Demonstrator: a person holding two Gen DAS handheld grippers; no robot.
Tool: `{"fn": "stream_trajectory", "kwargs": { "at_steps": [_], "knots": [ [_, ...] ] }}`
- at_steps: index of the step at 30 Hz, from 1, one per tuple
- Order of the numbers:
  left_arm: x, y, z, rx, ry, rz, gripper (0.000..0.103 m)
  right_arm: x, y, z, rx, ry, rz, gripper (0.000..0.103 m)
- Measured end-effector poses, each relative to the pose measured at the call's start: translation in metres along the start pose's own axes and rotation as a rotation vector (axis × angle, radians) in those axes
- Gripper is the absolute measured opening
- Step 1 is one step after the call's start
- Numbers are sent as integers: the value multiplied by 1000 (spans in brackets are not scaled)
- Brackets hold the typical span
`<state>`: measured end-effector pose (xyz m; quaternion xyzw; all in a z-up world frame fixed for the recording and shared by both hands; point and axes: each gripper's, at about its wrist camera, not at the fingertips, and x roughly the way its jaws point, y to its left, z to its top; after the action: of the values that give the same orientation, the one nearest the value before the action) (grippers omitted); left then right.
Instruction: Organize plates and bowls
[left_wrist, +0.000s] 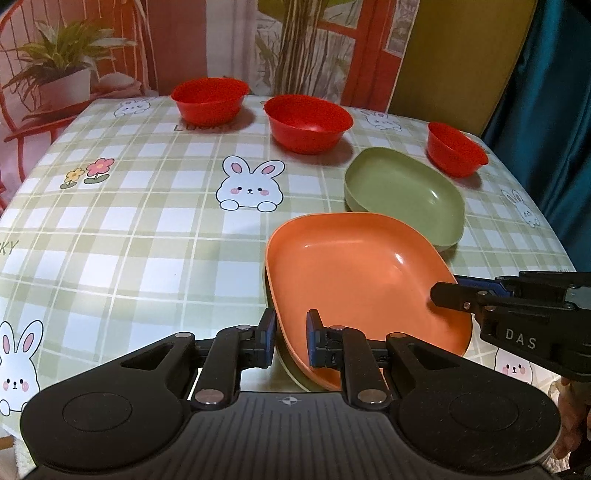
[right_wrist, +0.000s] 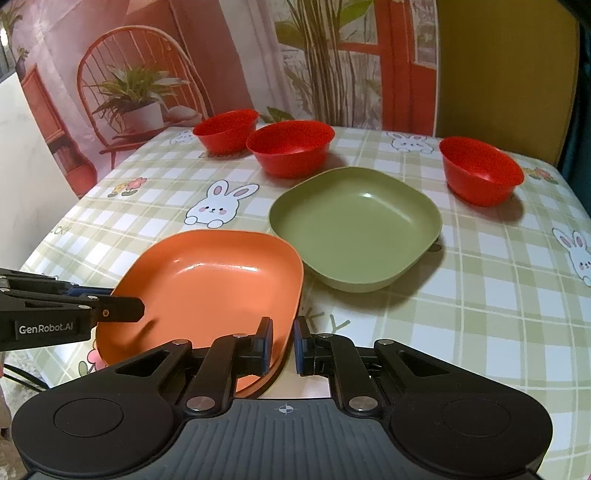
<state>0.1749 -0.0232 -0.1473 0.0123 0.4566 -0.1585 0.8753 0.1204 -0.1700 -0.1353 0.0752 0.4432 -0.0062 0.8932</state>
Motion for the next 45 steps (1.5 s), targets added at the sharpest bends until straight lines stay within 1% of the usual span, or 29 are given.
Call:
{"fn": "stream_trajectory", "kwargs": {
  "at_steps": [2, 4, 6, 8, 14, 20, 23, 26, 31, 35, 40, 45],
  "knots": [
    [0, 1, 0, -3, 0, -1, 17, 0, 1, 1, -7, -1, -3, 11],
    [0, 2, 0, -12, 0, -9, 21, 0, 1, 1, -8, 0, -3, 11],
    [-1, 4, -1, -25, 2, -25, 30, 0, 2, 1, -7, -1, -3, 11],
    [-2, 5, -1, -36, -1, -41, 33, -1, 3, 1, -10, -5, -7, 12],
    [-4, 8, -2, -56, -14, -32, 33, -2, 3, -1, -21, -9, -13, 15],
    [1, 15, -5, -101, 7, -24, 33, 3, 2, -5, -13, 16, -23, 15],
    [0, 18, -5, -109, 1, -27, 33, 0, 0, -3, -5, 4, -22, 15],
    [-8, 22, 1, -119, -41, -30, 33, -8, -7, 5, 17, -33, -12, 15],
    [-28, 30, 24, -129, -128, -28, 33, -22, -23, 26, 34, -101, -26, 16],
    [-53, 35, 49, -148, -226, -32, 33, -35, -40, 46, 58, -165, -36, 16],
    [-81, 33, 77, -152, -331, -32, 34, -48, -58, 69, 66, -239, -61, 16],
    [-98, 29, 94, -140, -401, -13, 34, -54, -69, 82, 71, -287, -84, 17]
  ]
}}
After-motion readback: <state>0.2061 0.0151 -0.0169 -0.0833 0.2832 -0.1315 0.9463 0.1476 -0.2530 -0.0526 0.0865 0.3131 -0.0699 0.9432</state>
